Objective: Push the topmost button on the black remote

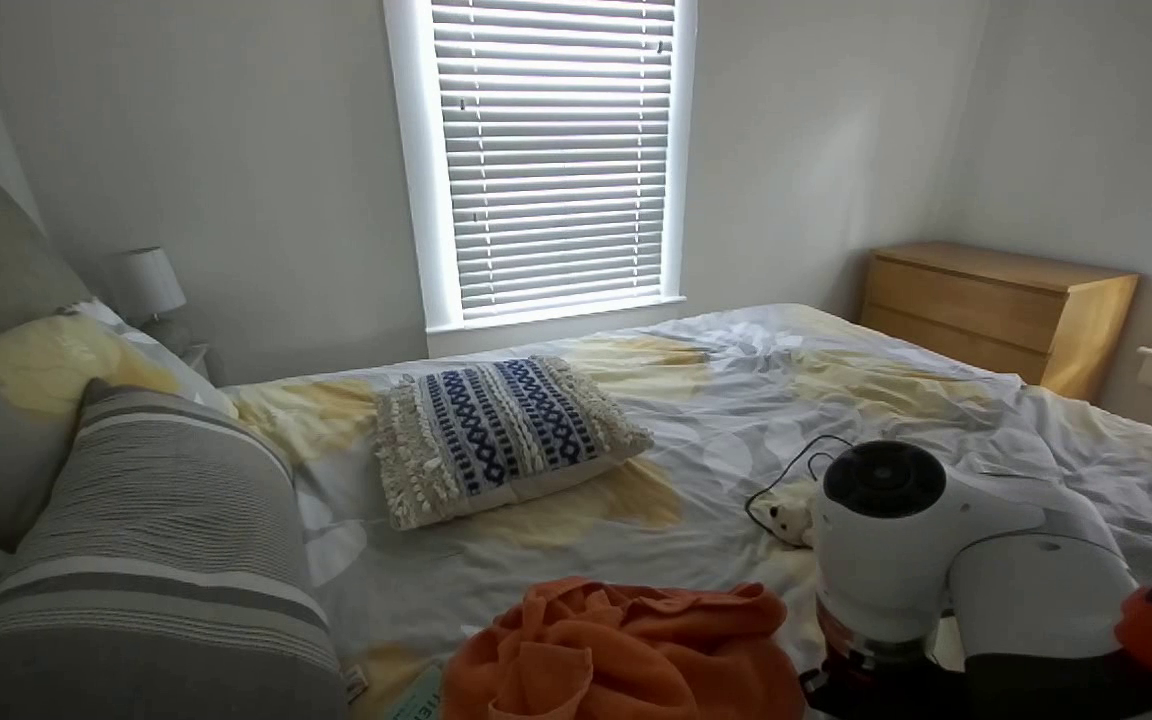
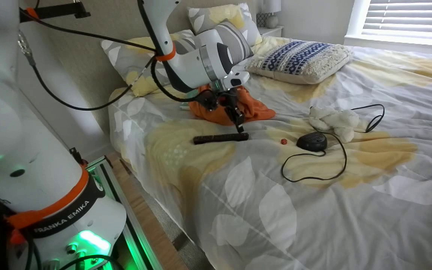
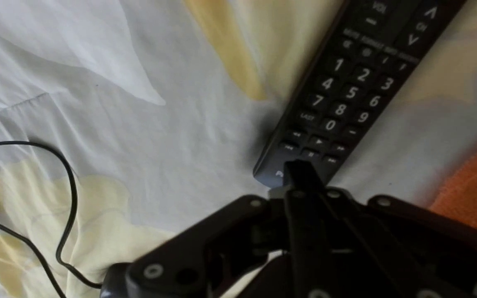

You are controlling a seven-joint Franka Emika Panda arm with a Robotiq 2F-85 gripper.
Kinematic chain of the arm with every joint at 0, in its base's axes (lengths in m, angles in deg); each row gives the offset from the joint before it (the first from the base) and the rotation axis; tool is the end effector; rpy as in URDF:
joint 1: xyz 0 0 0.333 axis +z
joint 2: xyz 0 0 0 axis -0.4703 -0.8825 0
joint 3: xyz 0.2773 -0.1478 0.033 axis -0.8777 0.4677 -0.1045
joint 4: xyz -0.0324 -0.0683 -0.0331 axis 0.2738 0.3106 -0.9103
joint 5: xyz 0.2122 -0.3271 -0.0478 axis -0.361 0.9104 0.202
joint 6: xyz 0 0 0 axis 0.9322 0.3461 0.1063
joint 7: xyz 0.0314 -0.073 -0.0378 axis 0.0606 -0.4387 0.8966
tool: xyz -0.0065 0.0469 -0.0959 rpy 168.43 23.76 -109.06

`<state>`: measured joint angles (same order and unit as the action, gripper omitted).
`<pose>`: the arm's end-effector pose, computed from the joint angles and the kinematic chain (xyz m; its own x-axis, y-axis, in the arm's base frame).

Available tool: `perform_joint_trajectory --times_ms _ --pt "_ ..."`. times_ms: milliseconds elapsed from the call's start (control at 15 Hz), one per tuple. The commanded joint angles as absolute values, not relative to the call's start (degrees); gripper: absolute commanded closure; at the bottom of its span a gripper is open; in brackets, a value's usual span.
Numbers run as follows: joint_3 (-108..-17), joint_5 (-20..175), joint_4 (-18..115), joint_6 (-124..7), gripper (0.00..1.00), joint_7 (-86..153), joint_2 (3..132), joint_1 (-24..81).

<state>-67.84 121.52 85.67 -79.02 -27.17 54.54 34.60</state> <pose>0.5038 0.0989 0.1227 0.9620 -0.2185 0.1640 -0.2550 -0.9337 0.2514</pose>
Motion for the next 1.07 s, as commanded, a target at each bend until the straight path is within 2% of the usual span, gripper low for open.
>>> perform_joint_trajectory --times_ms 0,333,1000 --pt "-66.3 122.8 83.0 -76.9 1.00 -30.1 52.0 36.9" --pt "-60.9 120.8 82.0 -77.4 1.00 -29.3 50.7 42.6" --pt "-60.4 117.5 81.7 -77.8 1.00 -27.8 49.7 43.9"
